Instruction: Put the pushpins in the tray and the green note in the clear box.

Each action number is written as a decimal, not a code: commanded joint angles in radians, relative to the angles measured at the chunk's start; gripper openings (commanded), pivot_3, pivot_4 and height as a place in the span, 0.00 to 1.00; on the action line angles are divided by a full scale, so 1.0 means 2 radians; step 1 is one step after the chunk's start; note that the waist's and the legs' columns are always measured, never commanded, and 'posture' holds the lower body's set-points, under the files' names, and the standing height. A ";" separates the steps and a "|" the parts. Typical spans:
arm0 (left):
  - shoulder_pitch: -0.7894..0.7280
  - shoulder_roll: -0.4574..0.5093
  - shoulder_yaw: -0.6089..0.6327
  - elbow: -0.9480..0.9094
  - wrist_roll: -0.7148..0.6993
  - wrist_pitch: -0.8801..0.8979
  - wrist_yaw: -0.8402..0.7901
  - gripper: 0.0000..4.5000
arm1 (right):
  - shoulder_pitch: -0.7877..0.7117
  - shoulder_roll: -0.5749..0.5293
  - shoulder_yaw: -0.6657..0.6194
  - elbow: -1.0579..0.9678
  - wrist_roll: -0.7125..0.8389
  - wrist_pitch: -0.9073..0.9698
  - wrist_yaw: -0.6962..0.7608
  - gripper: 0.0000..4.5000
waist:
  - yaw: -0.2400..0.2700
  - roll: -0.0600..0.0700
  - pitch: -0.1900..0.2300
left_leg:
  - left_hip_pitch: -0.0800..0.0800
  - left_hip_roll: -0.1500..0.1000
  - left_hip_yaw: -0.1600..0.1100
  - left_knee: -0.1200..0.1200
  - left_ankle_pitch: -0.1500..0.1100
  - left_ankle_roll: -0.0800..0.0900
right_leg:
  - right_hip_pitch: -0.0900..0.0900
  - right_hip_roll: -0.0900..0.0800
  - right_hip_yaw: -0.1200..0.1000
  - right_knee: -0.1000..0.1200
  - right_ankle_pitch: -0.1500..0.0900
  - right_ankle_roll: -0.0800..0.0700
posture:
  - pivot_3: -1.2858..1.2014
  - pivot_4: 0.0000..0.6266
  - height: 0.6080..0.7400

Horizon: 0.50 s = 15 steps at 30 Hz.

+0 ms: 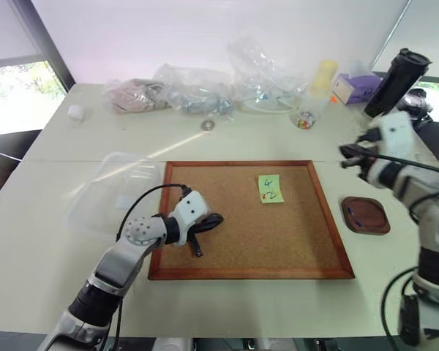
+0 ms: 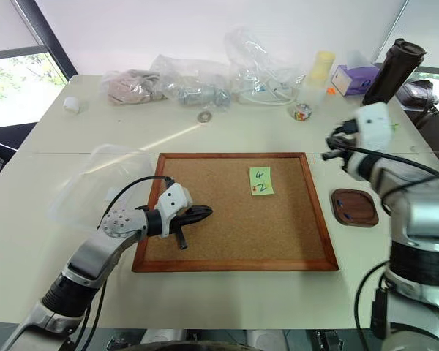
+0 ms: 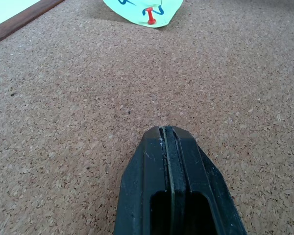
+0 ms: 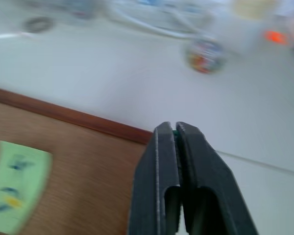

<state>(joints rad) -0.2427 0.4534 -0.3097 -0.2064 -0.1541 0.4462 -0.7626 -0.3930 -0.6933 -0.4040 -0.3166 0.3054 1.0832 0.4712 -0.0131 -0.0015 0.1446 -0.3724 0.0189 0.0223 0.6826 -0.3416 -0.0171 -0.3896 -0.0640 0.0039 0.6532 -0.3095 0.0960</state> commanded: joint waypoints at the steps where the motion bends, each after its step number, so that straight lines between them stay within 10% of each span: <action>1: 0.020 0.006 -0.032 0.032 0.013 0.017 -0.014 0.00 | 0.041 -0.011 -0.030 -0.037 0.010 0.010 0.001 0.00 | -0.001 0.001 -0.001 | 0.000 0.000 0.000 0.000 0.000 0.000 | 0.000 0.000 0.000 0.000 0.000 0.000 | 0.52 0.24 1.00; 15: 0.012 -0.002 -0.036 0.046 0.018 0.009 -0.018 0.00 | 0.185 -0.025 -0.069 -0.036 0.012 -0.016 0.013 0.00 | 0.001 0.004 -0.003 | 0.000 0.000 0.000 0.000 0.000 0.000 | 0.001 0.001 0.001 -0.001 0.000 0.000 | 0.52 0.24 1.00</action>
<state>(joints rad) -0.2565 0.4399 -0.3167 -0.1766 -0.1504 0.4326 -0.7765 -0.0288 -0.7403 -0.5071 -0.3674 0.3232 1.0721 0.4961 -0.0103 0.0070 0.1389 -0.3720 0.0183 0.0226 0.6826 -0.3422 -0.0161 -0.3878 -0.0622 0.0051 0.6505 -0.3095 0.0960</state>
